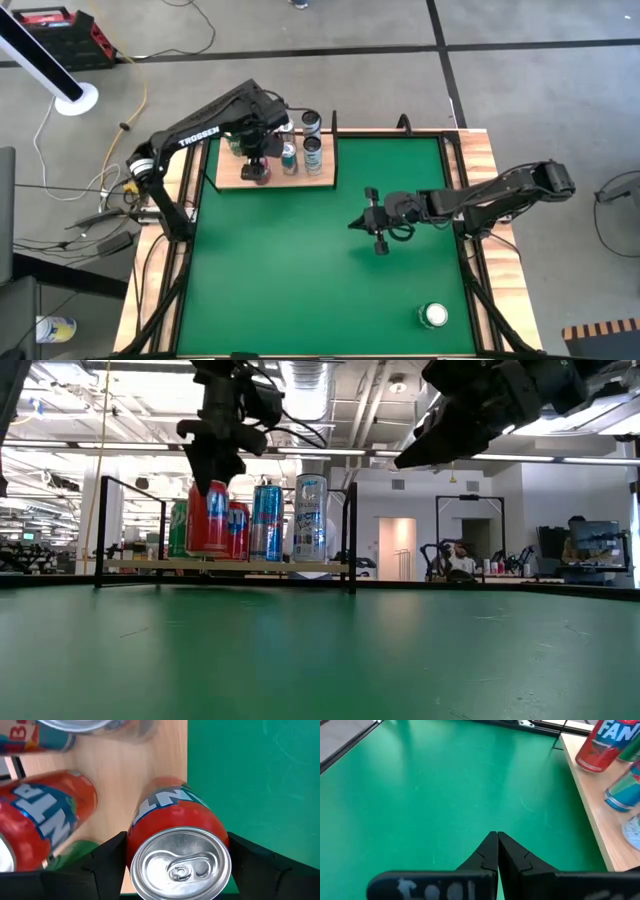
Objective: Place canned beverage on shelf
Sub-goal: Put the red soda can on the shelf aligned with the other red soda can
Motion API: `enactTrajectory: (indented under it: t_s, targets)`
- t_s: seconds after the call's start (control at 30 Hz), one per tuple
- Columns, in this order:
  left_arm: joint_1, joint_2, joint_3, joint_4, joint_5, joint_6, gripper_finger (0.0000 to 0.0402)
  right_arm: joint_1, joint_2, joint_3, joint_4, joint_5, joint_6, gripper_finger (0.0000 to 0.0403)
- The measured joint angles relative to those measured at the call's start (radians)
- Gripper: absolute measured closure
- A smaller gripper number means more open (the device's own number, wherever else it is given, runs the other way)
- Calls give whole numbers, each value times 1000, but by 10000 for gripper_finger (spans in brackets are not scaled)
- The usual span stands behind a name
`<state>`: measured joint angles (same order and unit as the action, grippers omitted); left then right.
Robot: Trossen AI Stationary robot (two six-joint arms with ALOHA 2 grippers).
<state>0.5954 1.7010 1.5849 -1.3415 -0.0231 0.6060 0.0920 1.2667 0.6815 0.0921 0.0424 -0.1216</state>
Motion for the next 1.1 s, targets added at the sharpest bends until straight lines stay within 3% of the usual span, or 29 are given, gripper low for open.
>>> enactTrajectory:
  t_s: [0.5,0.67,1.1]
  targets:
    - [7,33,0,36,-12,304,126,-126,0,0,-71,-196,-38,376]
    - [5,34,0,72,-13,374,102,-141,0,6,-118,-237,-56,376]
    - [1,34,0,102,-37,294,90,-141,0,13,-178,-238,-82,376]
